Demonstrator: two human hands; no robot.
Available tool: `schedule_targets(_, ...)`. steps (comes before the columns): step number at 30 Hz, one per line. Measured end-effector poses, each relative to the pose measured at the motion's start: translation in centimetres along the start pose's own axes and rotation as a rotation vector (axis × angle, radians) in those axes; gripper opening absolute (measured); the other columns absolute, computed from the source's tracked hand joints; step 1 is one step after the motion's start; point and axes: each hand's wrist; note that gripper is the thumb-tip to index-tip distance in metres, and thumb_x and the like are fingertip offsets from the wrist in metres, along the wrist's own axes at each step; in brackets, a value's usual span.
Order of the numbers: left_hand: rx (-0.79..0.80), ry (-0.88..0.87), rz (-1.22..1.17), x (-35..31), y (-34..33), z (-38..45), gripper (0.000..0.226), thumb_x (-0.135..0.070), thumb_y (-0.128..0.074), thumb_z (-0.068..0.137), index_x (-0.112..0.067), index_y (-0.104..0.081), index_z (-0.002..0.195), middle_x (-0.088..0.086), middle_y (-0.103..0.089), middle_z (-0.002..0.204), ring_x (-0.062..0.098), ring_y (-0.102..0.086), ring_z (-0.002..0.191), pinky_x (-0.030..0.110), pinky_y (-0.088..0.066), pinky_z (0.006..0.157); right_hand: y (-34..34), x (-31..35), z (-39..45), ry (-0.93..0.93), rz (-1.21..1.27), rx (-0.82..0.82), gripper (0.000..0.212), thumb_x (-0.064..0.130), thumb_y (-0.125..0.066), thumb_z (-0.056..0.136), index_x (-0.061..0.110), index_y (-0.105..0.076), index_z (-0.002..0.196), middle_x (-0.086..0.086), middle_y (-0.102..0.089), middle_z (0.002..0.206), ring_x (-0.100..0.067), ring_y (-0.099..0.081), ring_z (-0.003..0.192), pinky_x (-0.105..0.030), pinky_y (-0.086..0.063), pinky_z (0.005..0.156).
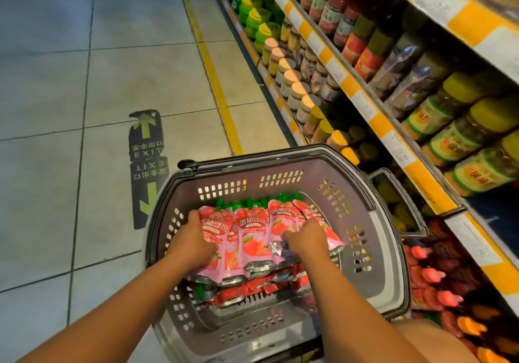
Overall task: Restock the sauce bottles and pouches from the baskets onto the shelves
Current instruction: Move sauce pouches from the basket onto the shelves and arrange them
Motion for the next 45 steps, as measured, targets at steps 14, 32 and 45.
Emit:
schedule_targets(14, 0.046, 0.019, -0.231, 0.1, 0.0, 0.0, 0.041, -0.016, -0.090, 0.071, -0.027, -0.057, 0.091, -0.002, -0.072, 0.085, 0.016, -0.074, 0.068, 0.030, -0.056, 0.056, 0.7, 0.5, -2.0, -0.126, 0.455, 0.238, 0.035, 0.018, -0.081, 0.070, -0.002, -0.068, 0.095, -0.014, -0.066, 0.076, -0.028, -0.061, 0.067, -0.038, -0.052, 0.059)
schedule_targets(32, 0.313, -0.063, -0.873, -5.8, 3.3, -5.5, 0.053, -0.016, -0.086, 0.069, -0.001, -0.066, 0.116, 0.025, -0.076, 0.098, 0.041, -0.076, 0.082, 0.051, -0.062, 0.071, 11.2, -3.6, -9.6, -0.105, 0.981, 0.310, 0.026, 0.009, -0.073, 0.073, 0.008, -0.069, 0.098, -0.015, -0.062, 0.100, -0.034, -0.070, 0.084, -0.048, -0.062, 0.066)
schedule_targets(45, 0.679, -0.179, -0.891, -15.2, 1.2, -16.0, 0.057, -0.018, -0.061, 0.091, 0.008, -0.051, 0.140, 0.034, -0.057, 0.137, 0.041, -0.064, 0.104, 0.053, -0.057, 0.088, 20.6, -17.9, -22.5, -0.077, 1.500, -0.083, 0.038, 0.002, -0.066, 0.083, 0.005, -0.065, 0.121, -0.019, -0.077, 0.107, -0.033, -0.078, 0.091, -0.046, -0.063, 0.070)
Point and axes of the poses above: each hand's wrist, its own z-axis towards the middle knuckle, its own y-axis out of the back of the hand, x = y × z
